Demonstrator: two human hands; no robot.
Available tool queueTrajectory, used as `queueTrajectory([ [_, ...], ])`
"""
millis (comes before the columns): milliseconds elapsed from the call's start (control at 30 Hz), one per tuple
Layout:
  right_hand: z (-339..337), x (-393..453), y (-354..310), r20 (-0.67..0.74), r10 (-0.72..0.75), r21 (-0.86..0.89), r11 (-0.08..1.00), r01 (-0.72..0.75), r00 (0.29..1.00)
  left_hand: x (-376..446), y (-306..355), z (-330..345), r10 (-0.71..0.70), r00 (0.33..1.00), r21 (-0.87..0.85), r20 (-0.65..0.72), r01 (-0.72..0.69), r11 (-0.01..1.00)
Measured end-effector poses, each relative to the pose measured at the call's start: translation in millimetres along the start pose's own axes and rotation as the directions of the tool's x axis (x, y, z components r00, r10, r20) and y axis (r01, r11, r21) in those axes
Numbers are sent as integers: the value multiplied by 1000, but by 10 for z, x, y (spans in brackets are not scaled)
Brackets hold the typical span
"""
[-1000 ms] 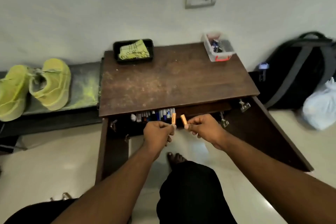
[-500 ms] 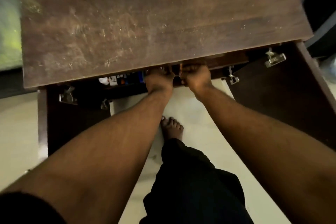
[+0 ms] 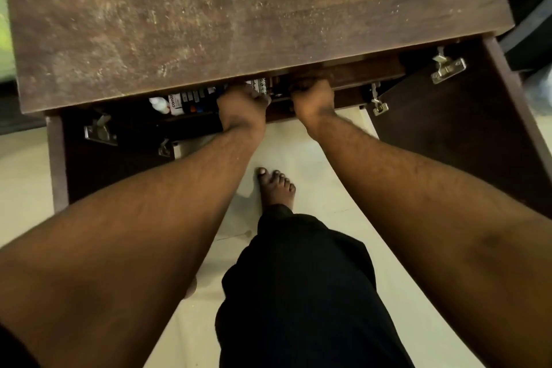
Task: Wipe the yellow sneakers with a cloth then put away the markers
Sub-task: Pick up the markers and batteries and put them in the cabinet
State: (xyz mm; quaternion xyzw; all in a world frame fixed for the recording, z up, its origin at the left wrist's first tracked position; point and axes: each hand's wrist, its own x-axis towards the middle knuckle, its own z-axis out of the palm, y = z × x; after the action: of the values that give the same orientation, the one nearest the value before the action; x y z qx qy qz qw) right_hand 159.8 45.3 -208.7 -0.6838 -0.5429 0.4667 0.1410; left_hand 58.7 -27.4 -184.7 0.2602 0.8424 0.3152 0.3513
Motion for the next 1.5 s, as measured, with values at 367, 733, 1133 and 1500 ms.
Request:
queueTrajectory([
  [367, -271, -1447, -1015, 674, -305, -467, 530, 708, 673, -956, -309, -1774, 210, 967, 274, 145, -243, 930],
  [733, 1667, -3348, -2331, 856, -414, -267, 157, 951, 309, -1343, -2043, -4458, 5, 893, -16, -450, -13, 1000],
  [1133, 3995, -2580, -779, 925, 73, -379, 101, 920, 373, -1121, -4666, -3317, -663, 712, -411, -231, 546, 730],
  [1500, 4598, -1782, 490, 862, 191, -503, 212, 838, 470, -380, -5179, -2397, -802, 539, -487, -258, 644, 590],
])
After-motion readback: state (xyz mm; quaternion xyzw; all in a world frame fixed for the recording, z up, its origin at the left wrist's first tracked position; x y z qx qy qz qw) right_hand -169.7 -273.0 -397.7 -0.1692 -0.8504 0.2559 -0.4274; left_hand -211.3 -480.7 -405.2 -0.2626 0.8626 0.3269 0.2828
